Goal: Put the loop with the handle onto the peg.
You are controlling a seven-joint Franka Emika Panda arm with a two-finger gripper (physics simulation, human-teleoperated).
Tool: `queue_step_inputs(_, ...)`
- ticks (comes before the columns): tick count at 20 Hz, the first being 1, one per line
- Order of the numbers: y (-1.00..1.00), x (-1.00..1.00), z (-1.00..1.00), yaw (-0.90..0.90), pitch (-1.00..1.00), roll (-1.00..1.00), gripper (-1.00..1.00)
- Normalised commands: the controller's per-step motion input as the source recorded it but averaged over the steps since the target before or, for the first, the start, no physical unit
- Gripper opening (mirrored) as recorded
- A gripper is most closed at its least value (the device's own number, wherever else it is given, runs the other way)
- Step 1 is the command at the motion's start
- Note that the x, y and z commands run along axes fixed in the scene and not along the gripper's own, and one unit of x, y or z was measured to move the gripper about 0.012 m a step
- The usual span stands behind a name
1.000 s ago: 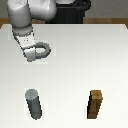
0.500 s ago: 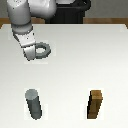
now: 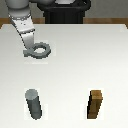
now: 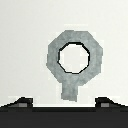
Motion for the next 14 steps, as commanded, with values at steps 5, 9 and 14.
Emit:
queue_step_inputs(5, 0.0, 0.0, 0.0, 0.0, 0.0, 0.0, 1.0)
queue_step_inputs(9, 0.0, 0.0, 0.0, 0.0, 0.0, 0.0, -1.0)
queue_step_inputs(14, 0.0, 0.0, 0.0, 0.0, 0.0, 0.0, -1.0)
